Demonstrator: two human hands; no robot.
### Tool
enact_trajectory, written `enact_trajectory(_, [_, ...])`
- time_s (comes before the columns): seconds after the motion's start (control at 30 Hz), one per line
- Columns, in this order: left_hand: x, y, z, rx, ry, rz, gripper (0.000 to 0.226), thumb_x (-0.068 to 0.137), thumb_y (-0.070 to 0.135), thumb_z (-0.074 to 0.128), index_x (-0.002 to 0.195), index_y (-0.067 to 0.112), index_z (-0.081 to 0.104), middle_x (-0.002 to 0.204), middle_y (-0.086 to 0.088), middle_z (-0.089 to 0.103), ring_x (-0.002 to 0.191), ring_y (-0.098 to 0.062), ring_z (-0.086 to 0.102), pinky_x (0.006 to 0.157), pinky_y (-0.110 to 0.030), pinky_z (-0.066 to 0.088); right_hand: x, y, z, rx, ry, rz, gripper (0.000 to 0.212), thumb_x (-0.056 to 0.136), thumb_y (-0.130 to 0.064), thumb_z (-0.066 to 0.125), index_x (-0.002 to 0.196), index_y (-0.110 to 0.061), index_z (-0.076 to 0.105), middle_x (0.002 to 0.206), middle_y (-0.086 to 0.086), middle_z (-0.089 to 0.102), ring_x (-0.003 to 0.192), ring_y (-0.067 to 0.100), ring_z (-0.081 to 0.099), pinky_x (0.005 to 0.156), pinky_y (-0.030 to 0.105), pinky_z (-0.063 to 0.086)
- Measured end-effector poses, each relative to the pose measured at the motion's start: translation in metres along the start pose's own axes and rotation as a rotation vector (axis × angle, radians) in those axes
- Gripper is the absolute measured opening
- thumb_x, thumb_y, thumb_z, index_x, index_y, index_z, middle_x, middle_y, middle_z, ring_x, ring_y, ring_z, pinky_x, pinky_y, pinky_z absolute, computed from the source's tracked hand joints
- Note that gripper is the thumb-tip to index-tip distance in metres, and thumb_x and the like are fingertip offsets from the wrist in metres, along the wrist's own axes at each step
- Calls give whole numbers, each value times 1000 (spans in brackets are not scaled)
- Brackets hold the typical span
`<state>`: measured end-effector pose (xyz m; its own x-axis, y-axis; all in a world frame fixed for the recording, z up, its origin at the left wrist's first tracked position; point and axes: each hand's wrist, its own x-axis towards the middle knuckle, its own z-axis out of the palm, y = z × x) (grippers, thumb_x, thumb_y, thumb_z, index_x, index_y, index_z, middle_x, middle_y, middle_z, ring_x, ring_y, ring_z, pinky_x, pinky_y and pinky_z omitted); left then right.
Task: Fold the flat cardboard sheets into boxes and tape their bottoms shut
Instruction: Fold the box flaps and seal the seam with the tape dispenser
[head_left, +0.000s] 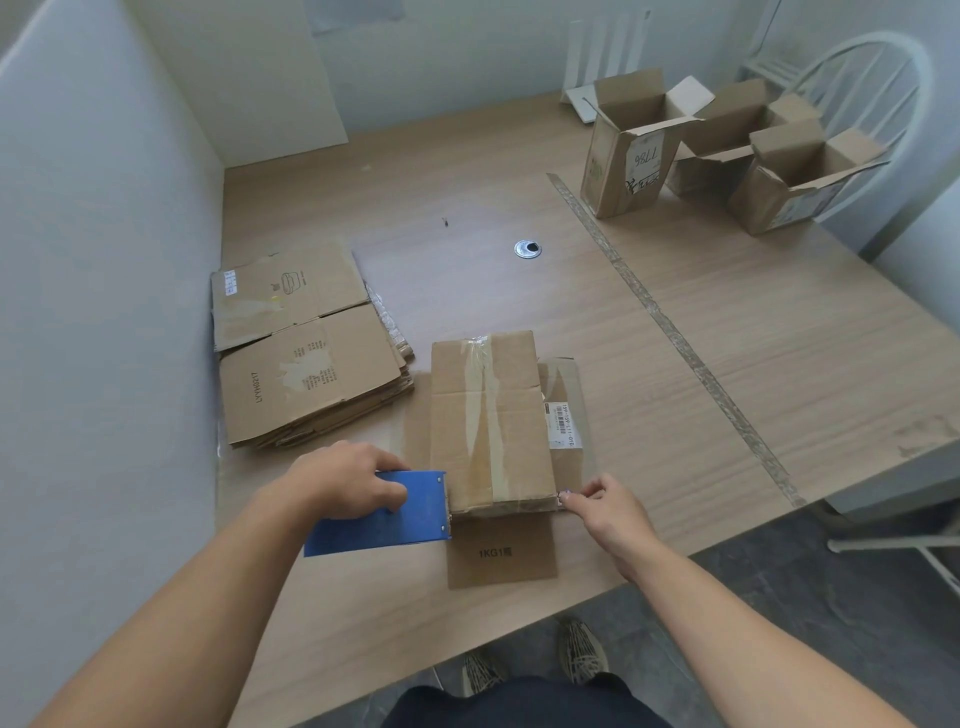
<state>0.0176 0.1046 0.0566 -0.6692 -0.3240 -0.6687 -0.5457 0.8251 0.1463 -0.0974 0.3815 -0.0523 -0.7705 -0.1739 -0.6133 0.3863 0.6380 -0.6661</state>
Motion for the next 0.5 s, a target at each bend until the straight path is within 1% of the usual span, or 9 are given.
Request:
enact_trajectory(0.07, [0, 0, 0, 1, -1, 0, 47, 77, 43, 60, 122, 57, 58, 115, 12, 61, 106, -15, 54, 82, -31, 48, -3, -1, 1, 26, -26, -95, 14, 89, -28, 66, 80, -18, 62, 76, -5, 60, 72, 16, 53, 63, 30, 38])
enact_trajectory(0.1, [0, 0, 0, 4, 0, -2, 47, 77, 43, 60, 122, 58, 58, 115, 12, 61, 106, -15, 54, 81, -31, 48, -5, 0, 1, 49, -63, -110, 13, 90, -25, 63, 79, -19, 65, 70, -7, 57, 67, 13, 50, 62, 28, 36])
enact_trajectory(0.17, [0, 0, 1, 7, -2, -3, 47, 77, 44, 60, 121, 59, 57, 115, 11, 60, 106, -16, 53, 80, -31, 47, -9, -1, 0, 68, -97, -122, 15, 93, -23, 60, 80, -19, 68, 67, -12, 55, 65, 8, 48, 61, 25, 35])
enact_trajectory(0.23, [-1, 0, 2, 3, 1, -1, 46, 76, 44, 60, 119, 60, 57, 114, 11, 61, 105, -16, 54, 80, -31, 48, -12, -2, -2, 45, -83, -158, 12, 93, -24, 60, 86, -20, 70, 75, -12, 61, 73, 6, 54, 64, 25, 40])
enact_trajectory(0.3, [-1, 0, 2, 6, 3, 0, 47, 76, 44, 60, 120, 59, 57, 115, 11, 61, 106, -16, 54, 81, -31, 48, -13, -2, -3, -68, -21, -244, 11, 92, -29, 62, 98, -22, 68, 97, -6, 65, 93, 9, 60, 80, 28, 47])
enact_trajectory(0.33, [-1, 0, 2, 8, 4, 0, 47, 76, 44, 60, 120, 59, 57, 116, 11, 61, 107, -16, 54, 82, -32, 48, -14, -3, -3, -121, -1, -295, 18, 92, -33, 63, 106, -22, 66, 105, -4, 64, 99, 10, 60, 86, 28, 48])
enact_trajectory(0.4, [-1, 0, 2, 12, 4, 5, 47, 76, 44, 59, 121, 58, 57, 116, 12, 62, 107, -16, 54, 82, -31, 48, -15, -10, 0, -181, 3, -344, 40, 91, -43, 64, 123, -20, 59, 114, -2, 60, 104, 12, 58, 88, 28, 47])
enact_trajectory(0.43, [0, 0, 2, 14, 4, 6, 47, 76, 44, 59, 121, 58, 57, 116, 12, 62, 106, -15, 54, 82, -31, 48, -14, -14, 2, -190, 3, -334, 52, 90, -48, 64, 132, -19, 53, 121, 0, 58, 108, 14, 57, 89, 29, 46])
enact_trajectory(0.5, [0, 0, 2, 18, 4, 7, 48, 75, 44, 59, 122, 59, 57, 114, 13, 61, 106, -15, 54, 79, -31, 47, -10, -22, 11, -211, -5, -275, 77, 85, -57, 66, 146, -21, 37, 137, 4, 49, 122, 21, 52, 98, 36, 45])
